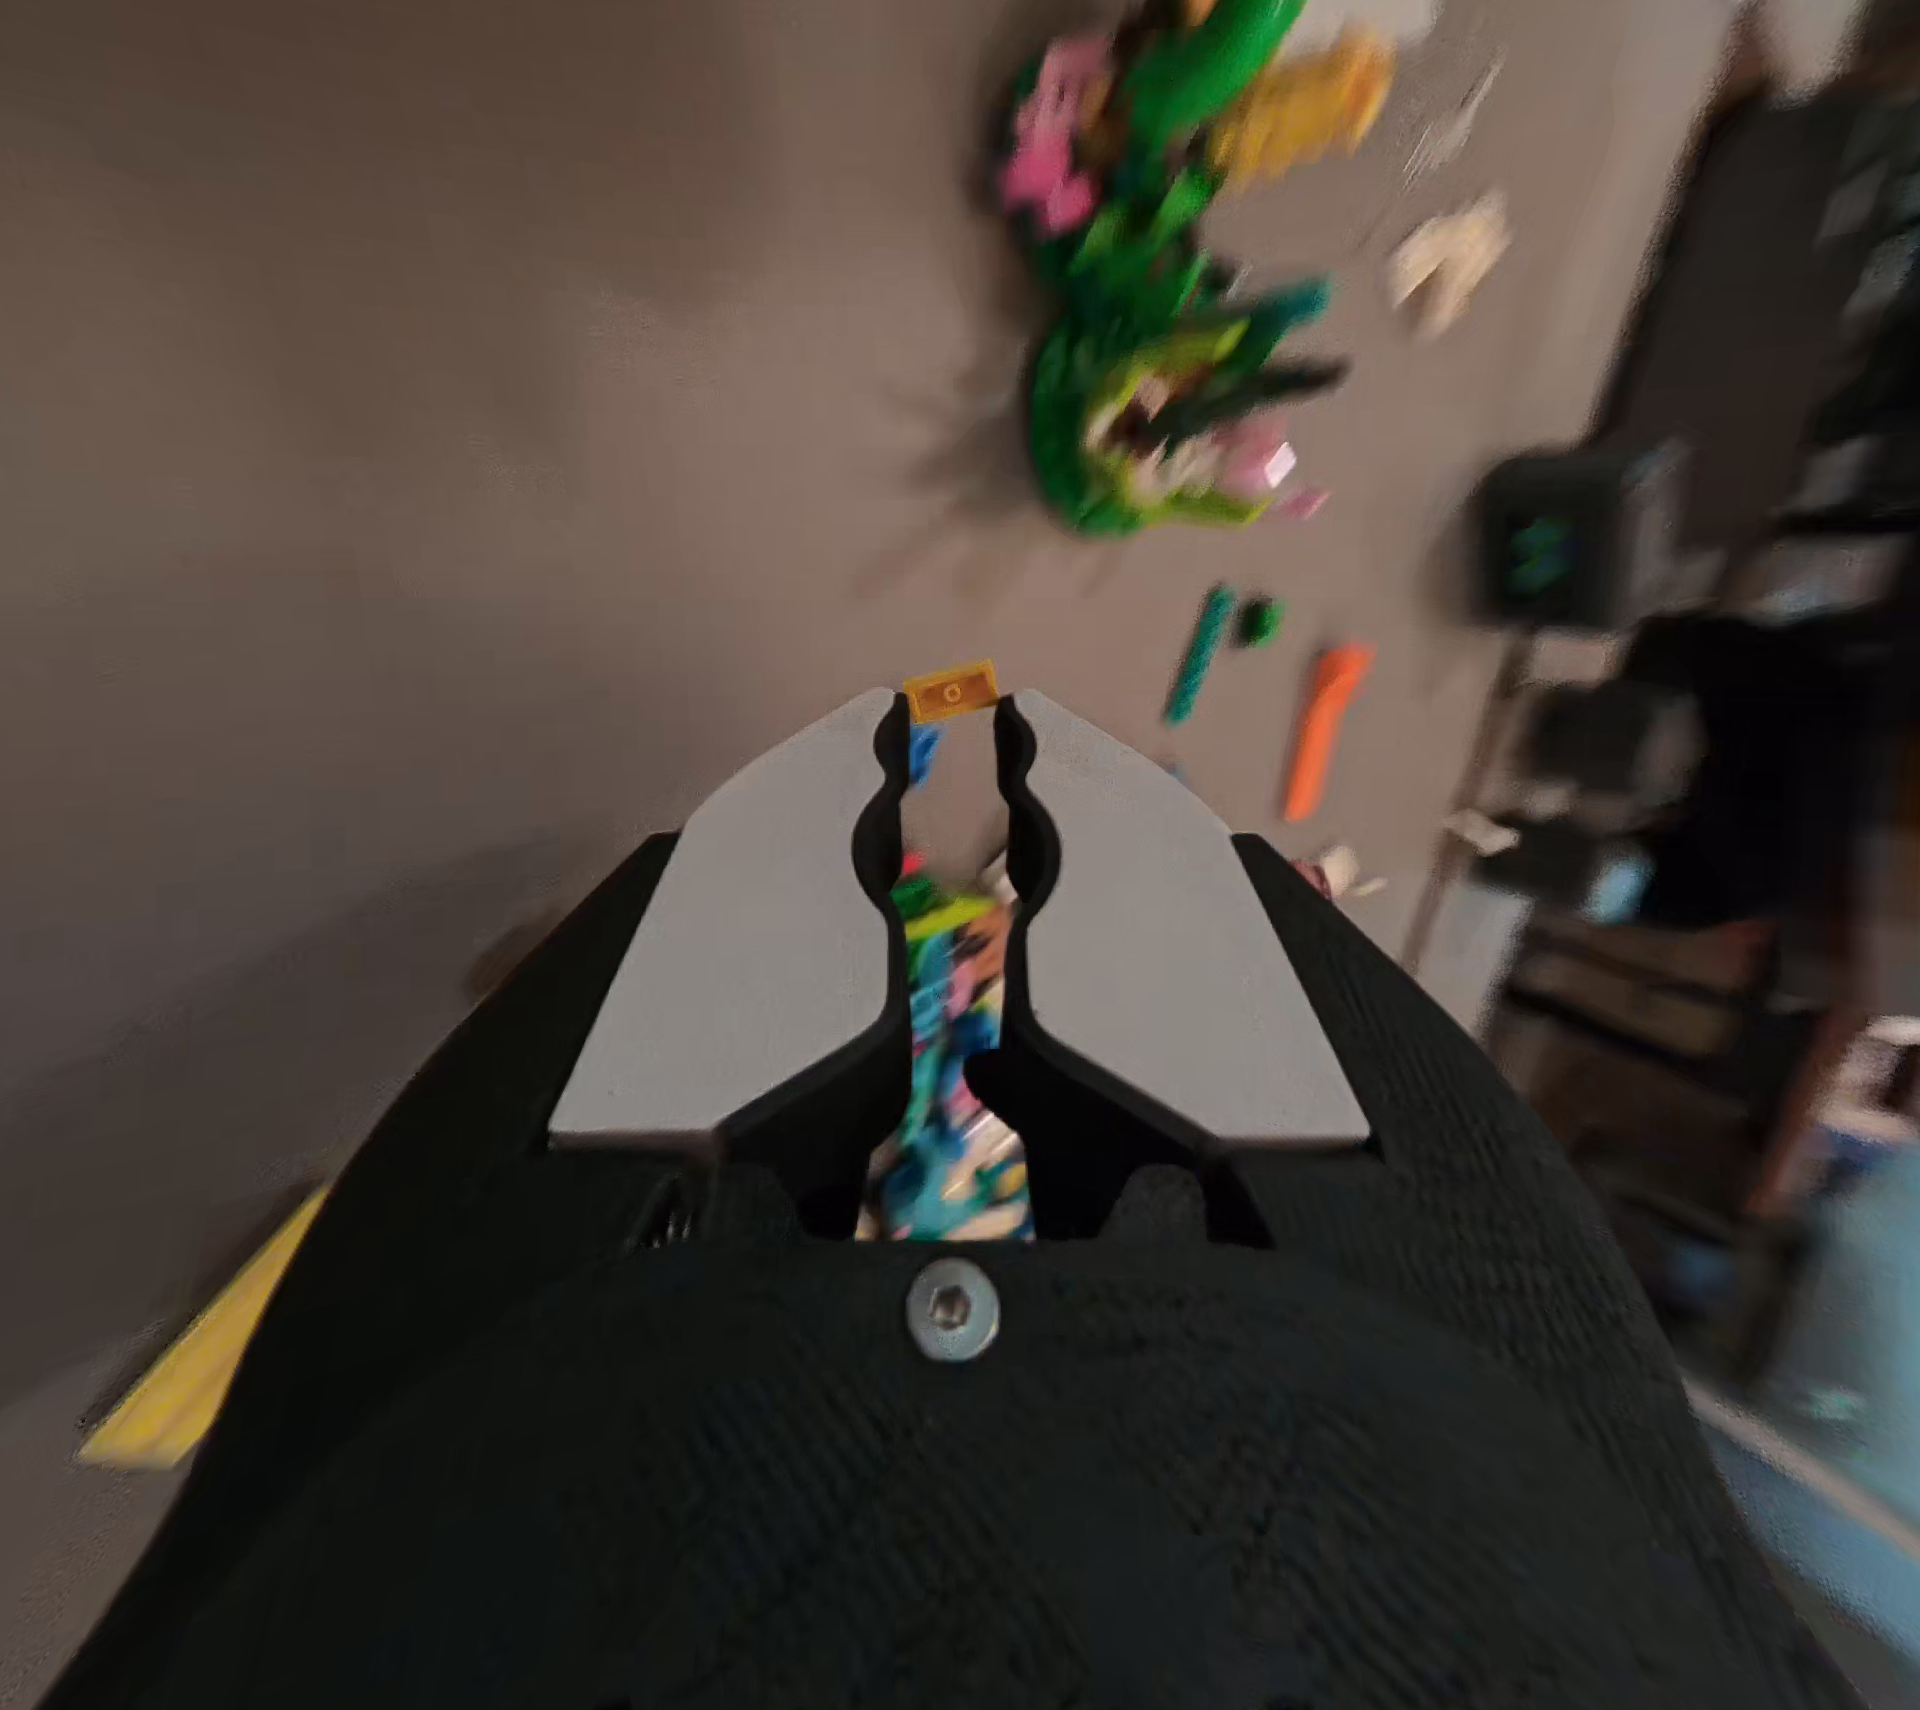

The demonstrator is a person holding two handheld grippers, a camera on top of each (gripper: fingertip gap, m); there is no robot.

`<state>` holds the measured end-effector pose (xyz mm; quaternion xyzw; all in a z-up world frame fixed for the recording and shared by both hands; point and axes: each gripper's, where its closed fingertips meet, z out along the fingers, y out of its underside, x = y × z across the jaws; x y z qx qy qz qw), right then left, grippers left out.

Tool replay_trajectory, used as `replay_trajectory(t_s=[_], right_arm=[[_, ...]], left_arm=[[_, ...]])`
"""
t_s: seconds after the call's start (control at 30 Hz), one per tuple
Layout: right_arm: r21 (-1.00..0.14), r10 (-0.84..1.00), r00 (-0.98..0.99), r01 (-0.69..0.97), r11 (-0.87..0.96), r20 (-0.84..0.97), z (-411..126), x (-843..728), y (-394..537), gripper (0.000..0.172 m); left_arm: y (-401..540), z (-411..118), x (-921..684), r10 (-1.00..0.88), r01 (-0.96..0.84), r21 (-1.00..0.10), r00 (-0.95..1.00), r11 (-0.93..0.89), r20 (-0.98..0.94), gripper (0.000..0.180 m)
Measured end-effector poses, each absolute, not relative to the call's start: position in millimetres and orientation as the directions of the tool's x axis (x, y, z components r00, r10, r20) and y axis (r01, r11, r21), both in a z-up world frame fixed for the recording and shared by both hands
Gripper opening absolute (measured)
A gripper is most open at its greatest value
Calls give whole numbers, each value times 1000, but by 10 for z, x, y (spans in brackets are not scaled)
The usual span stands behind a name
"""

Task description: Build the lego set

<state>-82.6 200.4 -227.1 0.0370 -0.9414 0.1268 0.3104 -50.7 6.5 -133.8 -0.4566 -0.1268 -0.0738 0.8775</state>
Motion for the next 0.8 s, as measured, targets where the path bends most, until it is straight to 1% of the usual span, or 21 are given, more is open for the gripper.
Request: replay_trajectory(t_s=[0.03, 0.1, 0.17, 0.2, 0.27, 0.33, 0.37, 0.43, 0.47, 0.57, 0.6, 0.63, 0.67, 0.73, 0.77, 0.8], right_arm=[[-197, -37, -746, -223, 955, 665, -2199, -862, 1842, 15], [-162, -97, -623, -347, 924, 776, -2041, -900, 1523, 15], [-75, -193, -550, -427, 901, 813, -2029, -883, 1324, 14], [0, -267, -516, -459, 888, 814, -2077, -879, 1276, 14], [197, -439, -438, -495, 846, 785, -2215, -916, 1269, 14], [418, -626, -356, -510, 752, 693, -2363, -978, 1346, 15], [507, -703, -310, -518, 689, 640, -2416, -1003, 1373, 15], [634, -818, -241, -532, 561, 522, -2507, -1015, 1415, 15], [662, -848, -225, -542, 518, 479, -2552, -1003, 1421, 15], [675, -896, -186, -601, 429, 403, -2681, -919, 1400, 15], [667, -902, -177, -619, 414, 395, -2709, -888, 1390, 15], [650, -900, -179, -638, 413, 397, -2728, -849, 1381, 16], [614, -889, -202, -659, 434, 412, -2740, -800, 1373, 24], [486, -810, -316, -672, 559, 494, -2702, -716, 1338, 40], [394, -737, -396, -655, 644, 547, -2654, -688, 1310, 44], [283, -643, -487, -621, 731, 591, -2600, -671, 1287, 43]], left_arm=[[89, -1348, -493, -9, 238, -794, 959, 559, 282, 8], [111, -1355, -477, 0, 225, -806, 963, 547, 269, 8], [97, -1352, -486, 1, 228, -800, 962, 555, 274, 8], [85, -1349, -493, -2, 232, -795, 960, 561, 279, 8], [67, -1343, -497, -7, 236, -787, 959, 570, 282, 8], [68, -1343, -494, -7, 234, -788, 960, 570, 280, 8], [71, -1344, -490, -7, 232, -790, 961, 568, 277, 8], [72, -1345, -487, -7, 230, -791, 962, 568, 274, 8], [70, -1344, -488, -7, 230, -790, 961, 568, 275, 8], [68, -1346, -491, -8, 231, -789, 961, 570, 276, 8], [68, -1346, -489, -8, 231, -789, 961, 570, 275, 8], [69, -1346, -489, -8, 230, -789, 961, 569, 275, 12], [69, -1346, -490, -8, 230, -789, 961, 570, 275, 8], [67, -1346, -491, -9, 231, -788, 961, 570, 275, 8], [67, -1346, -492, -9, 231, -788, 961, 570, 276, 8], [68, -1347, -492, -9, 232, -788, 961, 570, 276, 8]])
